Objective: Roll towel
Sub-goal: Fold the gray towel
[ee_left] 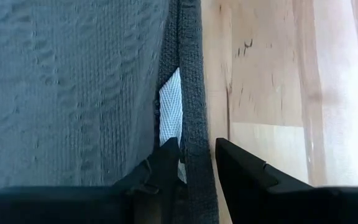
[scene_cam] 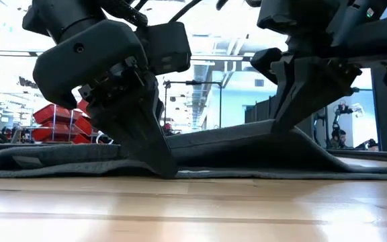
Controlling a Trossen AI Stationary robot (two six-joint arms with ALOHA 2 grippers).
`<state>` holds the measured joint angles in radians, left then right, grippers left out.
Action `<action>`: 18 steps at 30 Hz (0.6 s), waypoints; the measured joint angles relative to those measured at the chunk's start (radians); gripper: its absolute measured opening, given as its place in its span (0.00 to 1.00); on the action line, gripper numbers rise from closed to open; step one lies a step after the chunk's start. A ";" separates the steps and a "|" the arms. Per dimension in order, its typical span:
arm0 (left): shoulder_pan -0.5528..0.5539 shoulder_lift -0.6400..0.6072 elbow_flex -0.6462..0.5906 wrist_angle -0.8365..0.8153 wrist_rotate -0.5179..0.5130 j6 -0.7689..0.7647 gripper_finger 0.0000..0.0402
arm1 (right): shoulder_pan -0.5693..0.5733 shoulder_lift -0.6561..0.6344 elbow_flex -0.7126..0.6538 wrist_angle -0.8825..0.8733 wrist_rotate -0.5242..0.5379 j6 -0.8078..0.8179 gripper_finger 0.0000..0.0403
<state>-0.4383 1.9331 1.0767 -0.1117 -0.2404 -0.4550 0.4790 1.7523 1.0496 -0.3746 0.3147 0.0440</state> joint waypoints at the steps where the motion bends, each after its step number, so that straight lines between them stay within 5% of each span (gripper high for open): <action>1: -0.001 -0.002 0.000 -0.007 0.000 -0.006 0.24 | 0.001 0.000 0.000 -0.006 -0.002 0.008 0.00; 18: -0.009 -0.010 -0.001 -0.035 0.000 -0.029 0.24 | 0.006 0.000 0.000 0.001 -0.068 0.062 0.02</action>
<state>-0.4477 1.9228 1.0760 -0.1463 -0.2405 -0.4839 0.4847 1.7527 1.0496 -0.3732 0.2462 0.1061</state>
